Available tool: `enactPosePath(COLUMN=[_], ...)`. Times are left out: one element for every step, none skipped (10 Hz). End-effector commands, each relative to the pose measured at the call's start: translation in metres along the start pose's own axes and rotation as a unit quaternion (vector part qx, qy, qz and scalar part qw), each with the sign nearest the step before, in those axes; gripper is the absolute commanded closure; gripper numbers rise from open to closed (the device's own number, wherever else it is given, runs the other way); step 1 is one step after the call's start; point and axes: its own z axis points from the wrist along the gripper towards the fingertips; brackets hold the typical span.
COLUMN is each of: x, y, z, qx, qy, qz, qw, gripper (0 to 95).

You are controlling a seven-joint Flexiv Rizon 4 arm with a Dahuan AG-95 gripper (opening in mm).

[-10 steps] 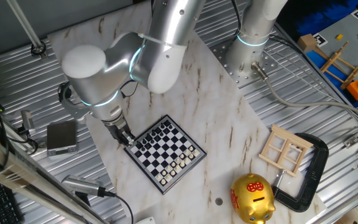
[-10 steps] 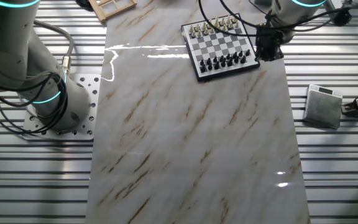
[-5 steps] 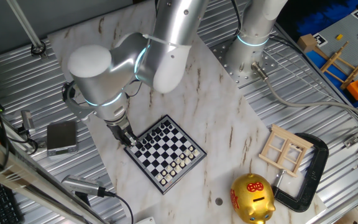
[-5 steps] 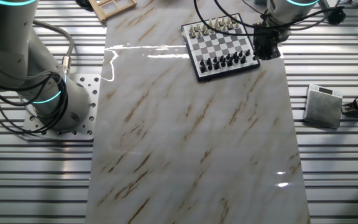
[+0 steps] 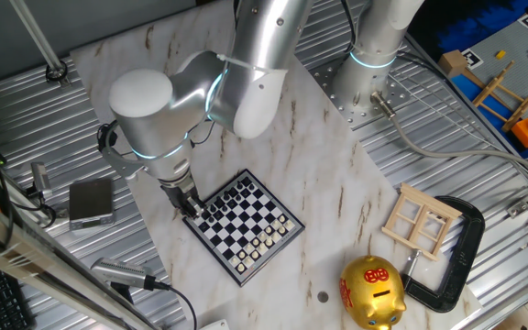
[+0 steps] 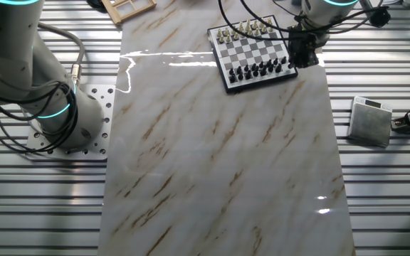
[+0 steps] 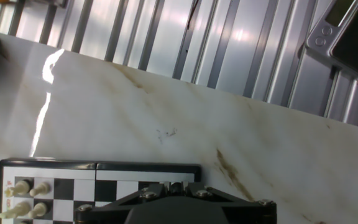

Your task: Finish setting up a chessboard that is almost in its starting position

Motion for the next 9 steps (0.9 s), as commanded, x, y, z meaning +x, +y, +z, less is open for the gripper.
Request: enactPosePath(x=[-0.0003, -0.0002, -0.0002, -0.0005, -0.0008, -0.001, -0.0011, -0.0013, -0.0014], y=[0.0002, 0.0011, 0.0014, 0.0021, 0.0027, 0.0034, 0.0041, 0.0048, 0.0052], z=[0.0005, 0.0015, 0.0018, 0.0024, 0.003, 0.0036, 0.0043, 0.005, 0.0057], qx=[0.0, 0.001, 0.001, 0.001, 0.001, 0.002, 0.002, 0.002, 0.003], qy=[-0.002, -0.004, -0.004, -0.004, -0.004, -0.005, -0.006, -0.006, -0.008], qz=[-0.001, 0.0, 0.0, 0.001, 0.001, 0.0, 0.0, 0.0, 0.0], qw=[1.0, 1.0, 1.0, 1.0, 1.0, 1.0, 1.0, 1.0, 1.0], gripper=[95.0, 95.0, 95.0, 95.0, 95.0, 95.0, 95.0, 95.0, 95.0])
